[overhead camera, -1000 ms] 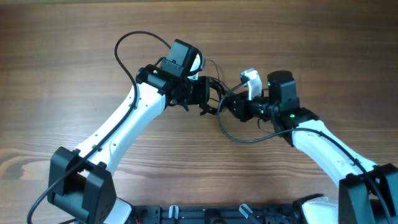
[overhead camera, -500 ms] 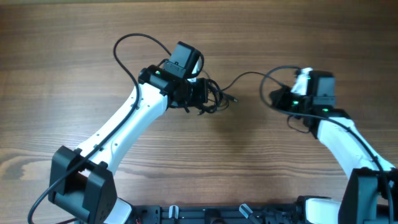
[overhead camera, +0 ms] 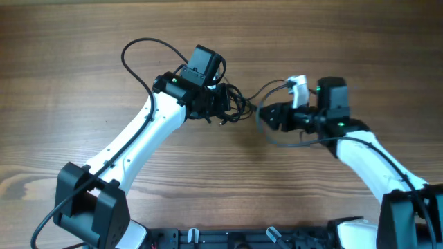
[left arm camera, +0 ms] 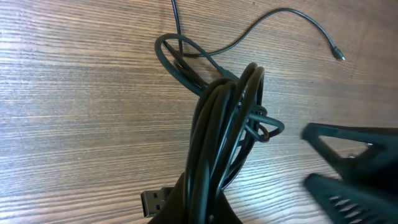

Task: Untangle cables

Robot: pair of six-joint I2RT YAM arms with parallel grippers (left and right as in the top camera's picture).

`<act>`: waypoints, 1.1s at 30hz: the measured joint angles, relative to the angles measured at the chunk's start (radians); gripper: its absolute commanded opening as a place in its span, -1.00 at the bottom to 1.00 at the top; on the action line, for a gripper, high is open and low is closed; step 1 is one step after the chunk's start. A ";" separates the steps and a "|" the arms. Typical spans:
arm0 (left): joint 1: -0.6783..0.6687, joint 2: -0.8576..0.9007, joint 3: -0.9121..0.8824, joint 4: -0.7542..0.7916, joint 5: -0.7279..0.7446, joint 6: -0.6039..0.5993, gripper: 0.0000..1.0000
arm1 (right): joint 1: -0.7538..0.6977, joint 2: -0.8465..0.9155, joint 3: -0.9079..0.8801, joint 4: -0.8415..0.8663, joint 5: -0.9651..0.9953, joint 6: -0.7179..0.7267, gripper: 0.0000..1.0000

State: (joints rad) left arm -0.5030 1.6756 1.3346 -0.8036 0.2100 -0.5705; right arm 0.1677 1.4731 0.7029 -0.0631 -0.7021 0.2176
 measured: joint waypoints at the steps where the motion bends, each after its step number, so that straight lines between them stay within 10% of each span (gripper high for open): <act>1: 0.000 0.000 0.000 0.000 0.001 -0.002 -0.92 | 0.019 0.000 0.000 0.000 0.018 -0.003 0.44; 22: 0.000 0.000 0.000 0.003 0.194 0.042 -0.92 | 0.124 0.000 0.000 0.111 0.444 0.045 0.51; 33: 0.000 0.000 0.000 0.004 0.150 0.257 -0.92 | 0.124 0.000 0.000 0.176 0.034 -0.061 0.34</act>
State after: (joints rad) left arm -0.5030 1.6756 1.3346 -0.7994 0.3603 -0.3130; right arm 0.2920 1.4731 0.7025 0.1131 -0.6682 0.1566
